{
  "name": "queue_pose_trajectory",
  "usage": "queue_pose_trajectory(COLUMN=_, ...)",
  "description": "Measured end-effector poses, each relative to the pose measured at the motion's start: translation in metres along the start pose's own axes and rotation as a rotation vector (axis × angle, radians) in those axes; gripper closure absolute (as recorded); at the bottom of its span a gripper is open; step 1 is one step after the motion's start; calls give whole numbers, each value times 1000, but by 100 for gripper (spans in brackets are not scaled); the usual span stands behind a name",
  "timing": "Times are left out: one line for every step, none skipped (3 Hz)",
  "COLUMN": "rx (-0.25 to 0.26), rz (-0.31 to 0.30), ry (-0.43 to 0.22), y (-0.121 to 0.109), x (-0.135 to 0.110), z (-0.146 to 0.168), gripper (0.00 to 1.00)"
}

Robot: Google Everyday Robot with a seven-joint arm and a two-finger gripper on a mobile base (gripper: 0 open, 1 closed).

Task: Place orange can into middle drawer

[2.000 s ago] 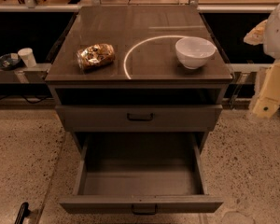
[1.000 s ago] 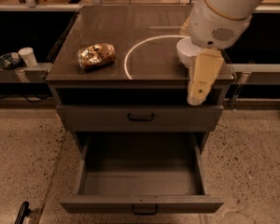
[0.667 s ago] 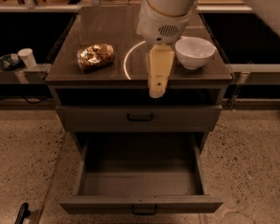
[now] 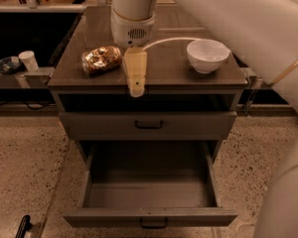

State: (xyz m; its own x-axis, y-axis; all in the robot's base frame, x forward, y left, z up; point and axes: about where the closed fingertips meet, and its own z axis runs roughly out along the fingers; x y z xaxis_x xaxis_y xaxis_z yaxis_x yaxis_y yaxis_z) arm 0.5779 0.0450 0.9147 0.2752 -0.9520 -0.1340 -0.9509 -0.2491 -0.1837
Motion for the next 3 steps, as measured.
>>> queue_pose_trajectory(rx=10, rz=0, ry=-6, y=-2, x=-2, z=0, gripper=0)
queue_pose_trajectory(rx=-3, rz=-28, ry=-13, y=-6, x=1, z=7, gripper=0)
queue_pose_trajectory(rx=4, rz=-122, ry=15, y=-28, x=5, z=20, gripper=0)
